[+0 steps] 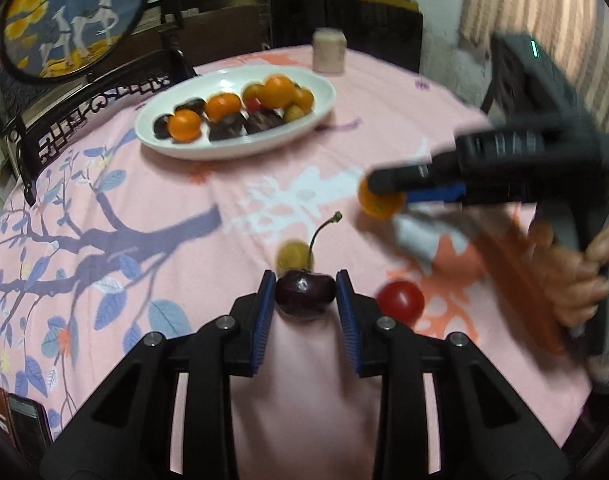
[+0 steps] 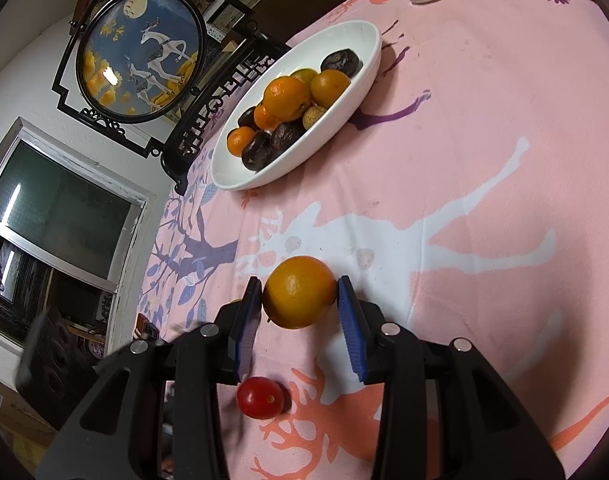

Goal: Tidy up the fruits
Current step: 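Carry the cherry and orange over the white plate and open both tools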

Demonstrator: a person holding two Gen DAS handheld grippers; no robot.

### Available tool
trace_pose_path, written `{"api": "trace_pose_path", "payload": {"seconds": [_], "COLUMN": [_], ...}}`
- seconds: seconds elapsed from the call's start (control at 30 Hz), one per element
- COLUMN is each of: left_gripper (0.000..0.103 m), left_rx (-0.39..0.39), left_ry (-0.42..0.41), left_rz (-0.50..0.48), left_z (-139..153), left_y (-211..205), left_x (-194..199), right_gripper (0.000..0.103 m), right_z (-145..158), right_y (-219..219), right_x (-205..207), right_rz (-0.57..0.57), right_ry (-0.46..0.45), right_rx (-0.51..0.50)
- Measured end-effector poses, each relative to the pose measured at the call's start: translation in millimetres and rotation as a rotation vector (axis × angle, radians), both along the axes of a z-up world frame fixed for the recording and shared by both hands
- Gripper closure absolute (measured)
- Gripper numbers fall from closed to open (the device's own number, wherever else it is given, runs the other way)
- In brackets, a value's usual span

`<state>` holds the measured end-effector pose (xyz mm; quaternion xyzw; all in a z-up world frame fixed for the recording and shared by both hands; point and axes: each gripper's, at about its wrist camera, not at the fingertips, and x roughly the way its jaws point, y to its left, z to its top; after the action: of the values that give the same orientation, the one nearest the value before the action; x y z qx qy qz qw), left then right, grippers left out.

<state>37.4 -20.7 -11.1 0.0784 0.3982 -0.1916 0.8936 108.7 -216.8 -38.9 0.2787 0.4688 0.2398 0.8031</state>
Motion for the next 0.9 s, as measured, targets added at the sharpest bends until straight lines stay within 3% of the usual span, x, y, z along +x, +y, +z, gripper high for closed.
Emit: {"api": "trace_pose_path", "payload": {"seconds": [0.13, 0.37, 0.57, 0.9], "left_gripper": [0.072, 0.072, 0.072, 0.072], "left_rx": [-0.022, -0.085, -0.096, -0.056], "left_ry": [-0.045, -0.056, -0.048, -0.013], "left_rz": [0.06, 0.182, 0.231, 0.251], "left_z": [23, 57, 49, 20], "left_y": [14, 25, 20, 14], "left_x": [20, 97, 143, 184], "right_gripper": [0.064, 0.064, 0.064, 0.064], "right_z": [12, 54, 68, 58], "right_y": [-1, 2, 9, 23], "right_x": [7, 54, 94, 146], "right_rz": [-0.029, -0.073, -0.108, -0.117], "right_ry": [-0.041, -0.113, -0.141, -0.144], "right_rx": [-0.052, -0.072, -0.098, -0.118]}}
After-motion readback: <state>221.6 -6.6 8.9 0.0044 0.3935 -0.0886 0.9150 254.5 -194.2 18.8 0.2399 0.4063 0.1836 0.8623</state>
